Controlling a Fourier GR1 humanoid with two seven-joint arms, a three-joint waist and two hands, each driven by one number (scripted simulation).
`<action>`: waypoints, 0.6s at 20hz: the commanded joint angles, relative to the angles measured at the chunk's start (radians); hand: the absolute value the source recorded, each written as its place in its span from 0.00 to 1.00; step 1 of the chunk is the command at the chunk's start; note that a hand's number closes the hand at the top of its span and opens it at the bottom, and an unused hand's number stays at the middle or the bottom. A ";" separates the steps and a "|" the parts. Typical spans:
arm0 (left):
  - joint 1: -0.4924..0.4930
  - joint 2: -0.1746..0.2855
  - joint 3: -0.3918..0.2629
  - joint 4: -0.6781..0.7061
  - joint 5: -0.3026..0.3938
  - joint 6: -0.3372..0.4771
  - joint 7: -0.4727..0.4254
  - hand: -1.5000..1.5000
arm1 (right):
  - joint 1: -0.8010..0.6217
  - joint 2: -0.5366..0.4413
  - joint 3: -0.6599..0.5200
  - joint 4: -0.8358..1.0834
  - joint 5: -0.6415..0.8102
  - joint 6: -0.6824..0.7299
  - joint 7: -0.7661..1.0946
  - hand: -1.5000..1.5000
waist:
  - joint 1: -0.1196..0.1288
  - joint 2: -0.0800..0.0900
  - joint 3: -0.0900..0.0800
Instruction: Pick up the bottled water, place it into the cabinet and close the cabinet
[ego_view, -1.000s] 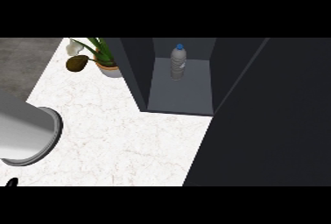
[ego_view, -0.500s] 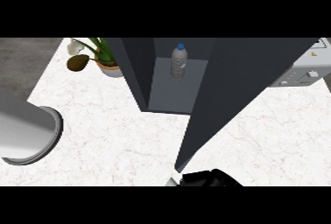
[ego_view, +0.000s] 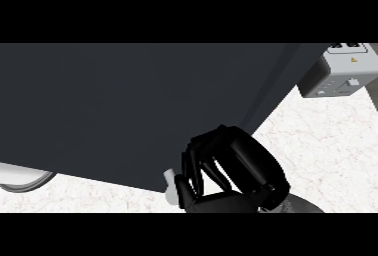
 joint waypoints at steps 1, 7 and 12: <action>0.044 -0.004 0.071 -0.018 0.057 -0.056 0.003 0.00 | -0.189 0.010 -0.157 0.150 -0.115 0.007 -0.022 1.00 | -0.012 -0.002 0.002; 0.114 -0.068 0.134 0.006 0.097 -0.153 -0.002 0.00 | -0.317 -0.017 -0.299 0.389 -0.181 0.159 -0.051 1.00 | -0.020 -0.003 0.002; 0.208 -0.114 0.179 -0.066 0.104 -0.208 0.038 0.00 | -0.401 -0.058 -0.336 0.540 -0.176 0.254 -0.091 1.00 | -0.016 -0.004 0.003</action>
